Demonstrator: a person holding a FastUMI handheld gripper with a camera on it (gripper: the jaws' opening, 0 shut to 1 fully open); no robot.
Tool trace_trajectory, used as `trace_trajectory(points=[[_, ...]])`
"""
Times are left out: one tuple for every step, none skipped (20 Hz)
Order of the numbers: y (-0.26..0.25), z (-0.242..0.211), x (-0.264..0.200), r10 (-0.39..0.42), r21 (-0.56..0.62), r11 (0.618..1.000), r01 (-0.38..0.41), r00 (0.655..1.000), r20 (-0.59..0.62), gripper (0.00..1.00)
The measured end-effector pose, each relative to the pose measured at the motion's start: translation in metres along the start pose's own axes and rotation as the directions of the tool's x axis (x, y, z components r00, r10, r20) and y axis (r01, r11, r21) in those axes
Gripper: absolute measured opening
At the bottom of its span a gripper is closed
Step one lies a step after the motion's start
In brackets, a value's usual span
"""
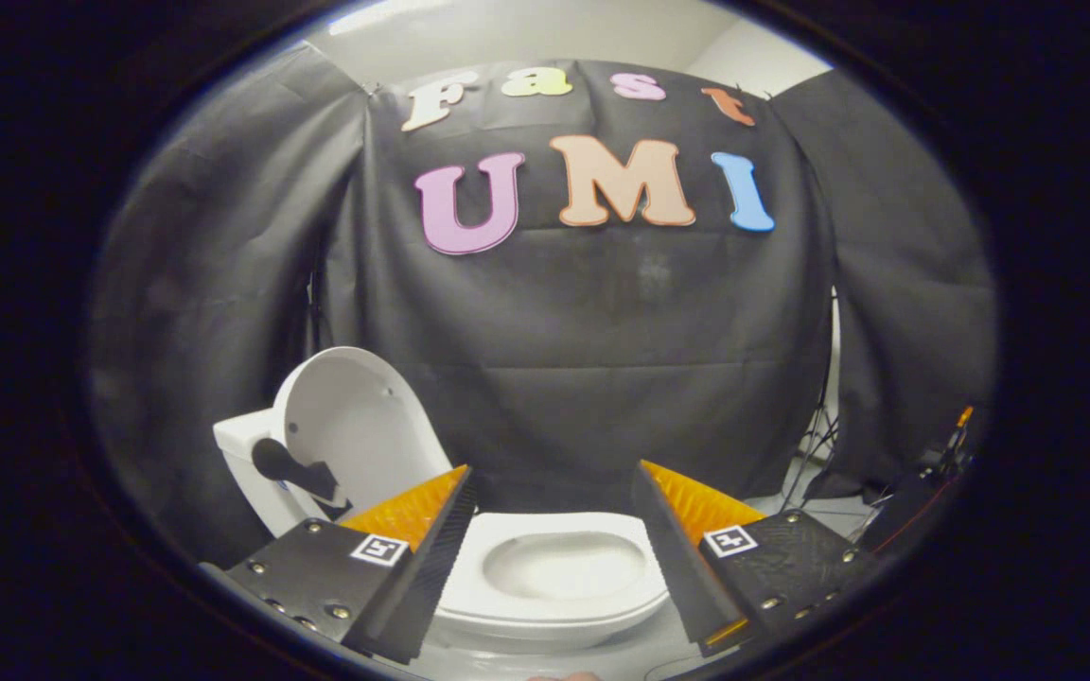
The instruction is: Open the toilet lid.
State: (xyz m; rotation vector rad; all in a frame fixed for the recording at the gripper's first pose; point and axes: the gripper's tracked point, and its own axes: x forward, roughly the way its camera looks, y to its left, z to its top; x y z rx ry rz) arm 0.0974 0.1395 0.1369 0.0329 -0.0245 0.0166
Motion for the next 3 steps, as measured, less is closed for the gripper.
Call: trace_trajectory(points=[[-0.0065,-0.0038,-0.0011,-0.003,-0.012,1.0,0.003,1.0,-0.001,0.97],[-0.0122,-0.0074,-0.0035,-0.001,-0.024,1.0,0.001,1.0,-0.003,0.98],[-0.0154,-0.0088,-0.0047,0.009,-0.033,0.999,-0.009,1.0,0.003,0.98]])
